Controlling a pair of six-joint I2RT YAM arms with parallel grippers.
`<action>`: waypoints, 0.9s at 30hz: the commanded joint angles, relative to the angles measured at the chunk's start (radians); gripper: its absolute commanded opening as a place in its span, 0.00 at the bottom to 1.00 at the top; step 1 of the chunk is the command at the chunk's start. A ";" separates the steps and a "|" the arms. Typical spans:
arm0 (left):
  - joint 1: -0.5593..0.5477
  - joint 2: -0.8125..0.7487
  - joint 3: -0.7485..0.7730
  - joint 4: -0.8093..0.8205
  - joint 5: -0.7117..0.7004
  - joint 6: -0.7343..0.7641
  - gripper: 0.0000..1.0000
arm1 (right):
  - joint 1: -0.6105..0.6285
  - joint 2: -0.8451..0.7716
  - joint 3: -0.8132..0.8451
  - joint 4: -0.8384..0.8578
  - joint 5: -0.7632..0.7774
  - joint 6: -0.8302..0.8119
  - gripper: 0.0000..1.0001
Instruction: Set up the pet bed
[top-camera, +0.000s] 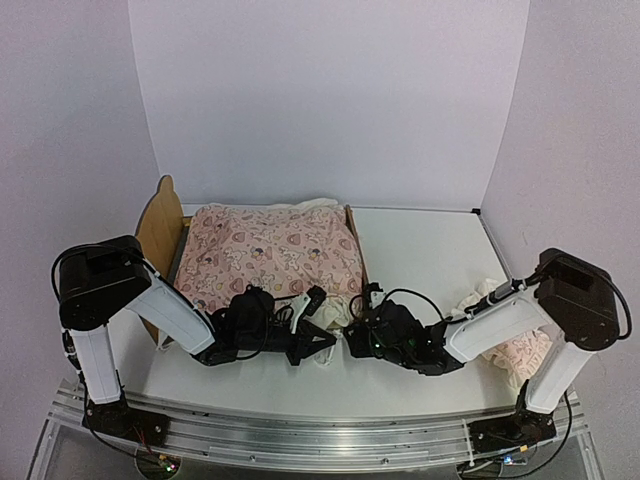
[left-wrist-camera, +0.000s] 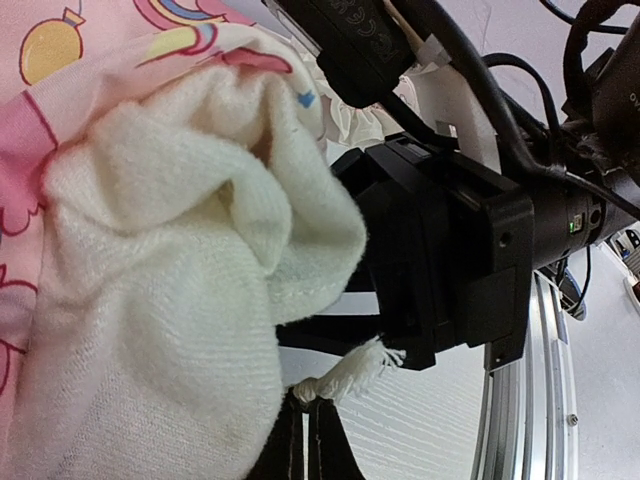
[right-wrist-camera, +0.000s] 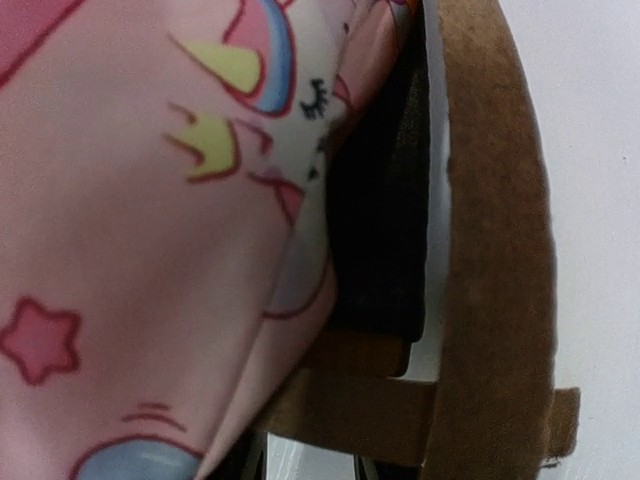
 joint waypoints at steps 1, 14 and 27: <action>-0.001 -0.016 0.008 0.016 -0.006 0.008 0.00 | -0.001 0.018 0.023 0.064 0.046 0.003 0.21; 0.003 -0.006 0.063 -0.114 -0.070 -0.090 0.00 | 0.000 -0.190 -0.034 -0.076 -0.153 -0.165 0.00; 0.021 0.035 0.183 -0.282 -0.026 -0.078 0.00 | 0.000 -0.287 0.080 -0.425 -0.423 -0.324 0.00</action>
